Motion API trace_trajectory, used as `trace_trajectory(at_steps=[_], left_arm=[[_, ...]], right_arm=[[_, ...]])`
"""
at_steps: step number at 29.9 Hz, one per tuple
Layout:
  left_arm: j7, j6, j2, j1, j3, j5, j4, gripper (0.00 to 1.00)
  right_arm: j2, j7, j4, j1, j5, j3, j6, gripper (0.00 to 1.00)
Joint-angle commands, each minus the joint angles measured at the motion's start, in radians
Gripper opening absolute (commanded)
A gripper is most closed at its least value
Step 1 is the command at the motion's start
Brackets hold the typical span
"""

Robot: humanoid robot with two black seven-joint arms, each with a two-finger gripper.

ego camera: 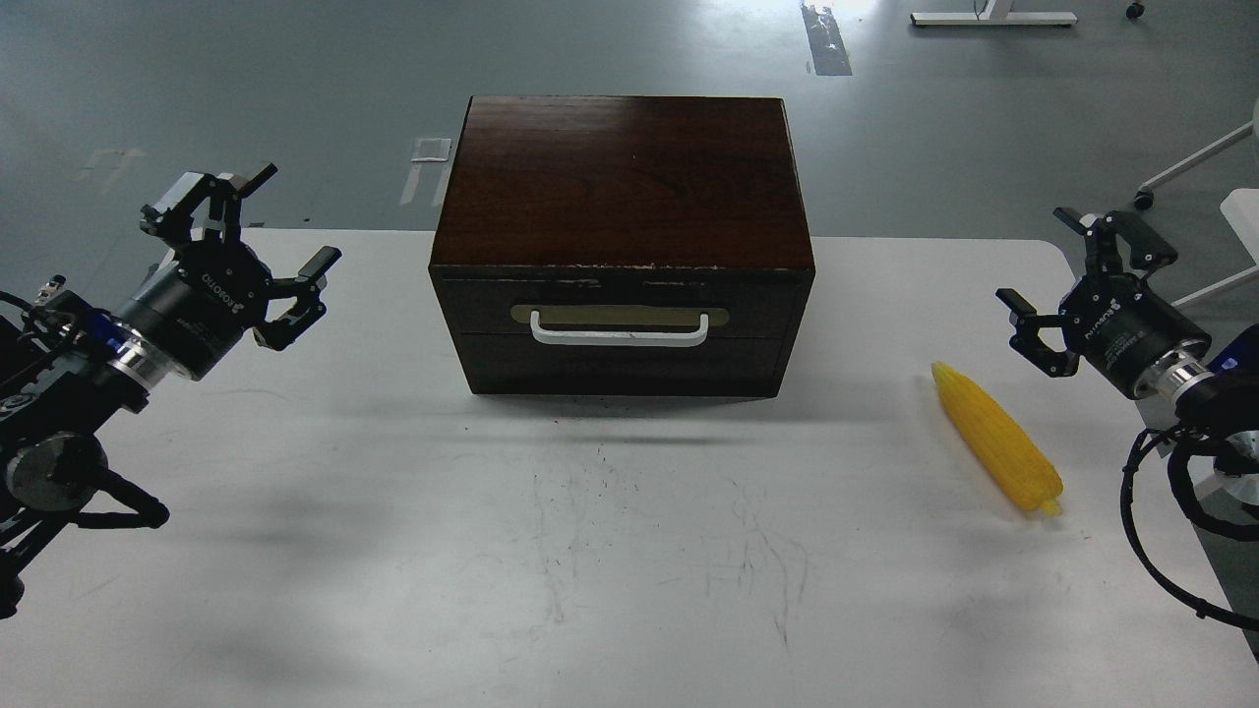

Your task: Put corn in drawer with both arms

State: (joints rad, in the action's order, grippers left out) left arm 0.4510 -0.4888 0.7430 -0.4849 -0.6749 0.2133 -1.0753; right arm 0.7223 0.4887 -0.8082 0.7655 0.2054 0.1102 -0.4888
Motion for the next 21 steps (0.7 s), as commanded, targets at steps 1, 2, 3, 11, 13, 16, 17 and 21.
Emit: trace_trajectory(at_steps=[1, 2, 3, 11, 13, 16, 17, 21], left_arm=[[0.005, 0.000, 0.001, 0.000, 0.000, 0.000, 0.000, 0.99], [0.008, 0.000, 0.003, 0.000, -0.002, 0.000, 0.000, 0.99], [0.009, 0.000, 0.003, 0.000, -0.002, 0.000, 0.000, 0.99], [0.021, 0.000, 0.013, 0.005, -0.023, -0.015, 0.005, 0.99], [0.038, 0.000, 0.016, 0.003, -0.028, -0.015, 0.003, 0.99], [0.038, 0.000, 0.059, -0.010, -0.037, 0.017, -0.008, 0.99], [0.038, 0.000, 0.070, -0.015, -0.037, 0.035, -0.011, 0.99], [0.038, 0.000, 0.116, -0.108, -0.041, 0.283, -0.078, 0.99]], right_arm=[[0.000, 0.000, 0.000, 0.000, 0.000, 0.002, 0.000, 1.00], [0.000, 0.000, 0.000, 0.000, 0.000, 0.002, 0.000, 1.00], [0.000, 0.000, 0.001, 0.000, 0.000, 0.002, 0.000, 1.00], [0.002, 0.000, 0.000, 0.000, -0.001, 0.003, 0.000, 1.00], [0.002, 0.000, 0.000, 0.002, -0.001, 0.003, 0.000, 1.00], [0.006, 0.000, 0.000, 0.002, -0.001, 0.003, 0.000, 1.00], [0.006, 0.000, 0.000, 0.002, -0.001, 0.003, 0.000, 1.00], [0.011, 0.000, 0.001, 0.005, -0.001, 0.003, 0.000, 1.00]])
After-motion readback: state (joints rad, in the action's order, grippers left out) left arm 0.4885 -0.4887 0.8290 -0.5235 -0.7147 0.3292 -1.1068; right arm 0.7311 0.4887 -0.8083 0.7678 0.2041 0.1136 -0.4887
